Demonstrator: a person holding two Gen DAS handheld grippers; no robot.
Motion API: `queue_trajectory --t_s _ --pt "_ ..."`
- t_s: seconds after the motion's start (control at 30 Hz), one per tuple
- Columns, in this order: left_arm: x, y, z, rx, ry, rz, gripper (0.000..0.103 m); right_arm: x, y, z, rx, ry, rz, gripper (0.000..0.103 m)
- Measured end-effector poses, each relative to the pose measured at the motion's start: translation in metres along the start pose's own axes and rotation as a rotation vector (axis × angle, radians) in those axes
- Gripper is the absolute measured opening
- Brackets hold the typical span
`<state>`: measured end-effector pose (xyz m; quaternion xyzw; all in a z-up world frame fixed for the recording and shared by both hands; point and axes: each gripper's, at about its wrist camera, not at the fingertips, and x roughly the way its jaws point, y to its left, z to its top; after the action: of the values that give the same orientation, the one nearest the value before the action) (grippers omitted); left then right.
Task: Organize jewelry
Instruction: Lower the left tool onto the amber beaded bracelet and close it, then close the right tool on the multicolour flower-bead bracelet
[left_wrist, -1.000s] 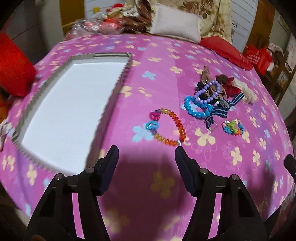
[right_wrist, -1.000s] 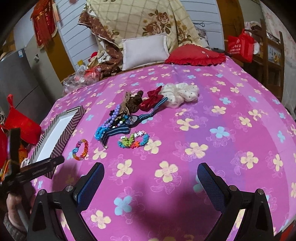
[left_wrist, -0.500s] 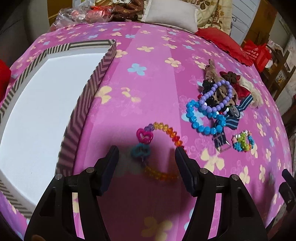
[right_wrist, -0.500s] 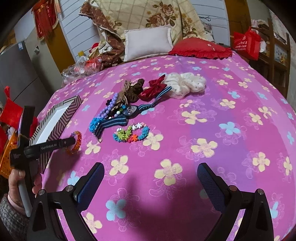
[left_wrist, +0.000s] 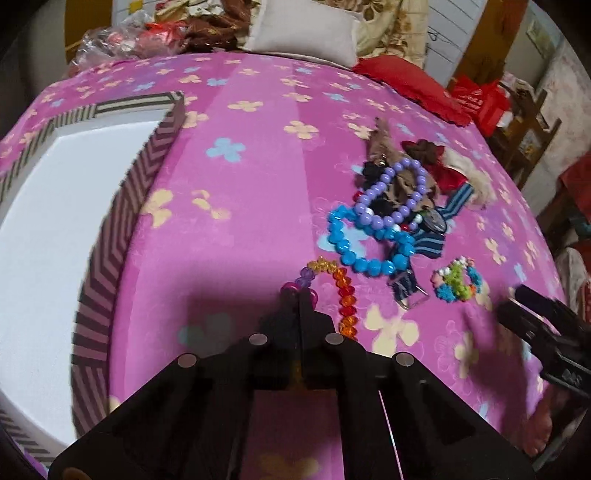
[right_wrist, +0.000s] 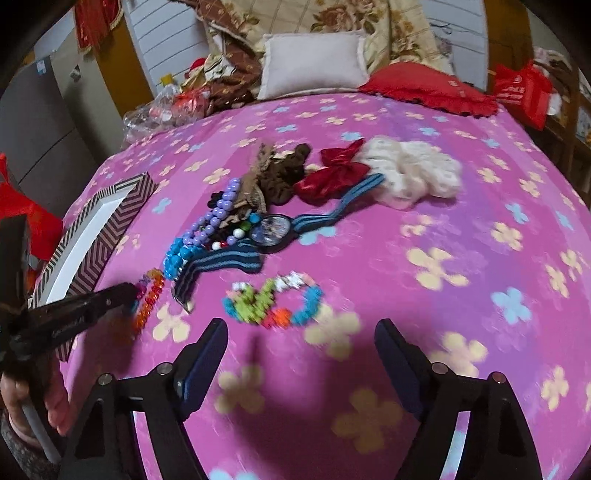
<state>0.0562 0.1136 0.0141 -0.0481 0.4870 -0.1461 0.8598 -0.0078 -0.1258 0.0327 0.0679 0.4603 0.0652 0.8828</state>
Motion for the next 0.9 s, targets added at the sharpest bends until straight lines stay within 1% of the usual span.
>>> queue_trajectory --t_s 0.07,0.13,0.2,0.27,0.3,0.33,0.37,0.4,0.47,0.57,0.67,0.73,0.77,0.8,0.83,0.9 --pt "-0.004 0.001 0.000 -0.015 0.001 -0.041 0.001 0.010 0.007 0.006 -0.020 0.014 -0.016 0.075" --pt "-0.012 0.002 0.001 -0.021 -0.019 -0.065 0.001 0.018 0.011 0.008 -0.035 0.026 -0.034 0.071" --pt "-0.025 0.002 0.003 -0.022 -0.052 -0.083 0.001 0.029 0.014 0.011 -0.042 0.055 -0.047 0.060" --pt "-0.036 0.003 0.006 -0.025 -0.079 -0.100 0.001 0.031 0.017 0.011 -0.051 0.049 -0.079 0.055" --pt "-0.041 0.004 0.007 -0.025 -0.090 -0.106 0.001 0.032 0.019 0.012 -0.050 0.053 -0.076 0.046" --pt "-0.045 0.005 0.008 -0.028 -0.101 -0.111 0.001 0.031 0.020 0.013 -0.047 0.063 -0.064 0.039" --pt "-0.049 0.006 0.008 -0.031 -0.108 -0.118 0.001 0.031 0.022 0.015 -0.046 0.077 -0.045 0.025" --pt "-0.052 0.007 0.009 -0.032 -0.112 -0.124 0.001 0.030 0.026 0.016 -0.053 0.089 -0.043 0.022" --pt "-0.054 0.009 0.009 -0.030 -0.112 -0.130 0.001 0.028 0.034 0.017 -0.083 0.093 -0.078 0.017" --pt "-0.050 0.007 0.007 0.000 -0.087 -0.149 0.001 0.023 0.040 0.016 -0.084 0.094 -0.074 0.017" --pt "-0.039 0.003 0.004 0.024 -0.047 -0.110 0.005 0.013 0.044 0.014 -0.083 0.082 -0.076 0.017" --pt "-0.027 0.002 0.001 0.041 -0.017 -0.083 0.011 0.006 0.046 0.012 -0.089 0.077 -0.077 0.017" --pt "-0.023 0.002 -0.001 0.042 -0.006 -0.079 0.016 0.005 0.047 0.013 -0.091 0.075 -0.078 0.017" --pt "-0.020 0.002 -0.002 0.042 0.004 -0.079 0.021 0.001 0.048 0.011 -0.093 0.072 -0.076 0.017" --pt "-0.017 0.002 -0.003 0.041 0.015 -0.085 0.024 -0.002 0.049 0.010 -0.093 0.069 -0.073 0.017" --pt "-0.011 0.002 -0.005 0.039 0.031 -0.095 0.034 -0.007 0.050 0.009 -0.093 0.066 -0.066 0.017"
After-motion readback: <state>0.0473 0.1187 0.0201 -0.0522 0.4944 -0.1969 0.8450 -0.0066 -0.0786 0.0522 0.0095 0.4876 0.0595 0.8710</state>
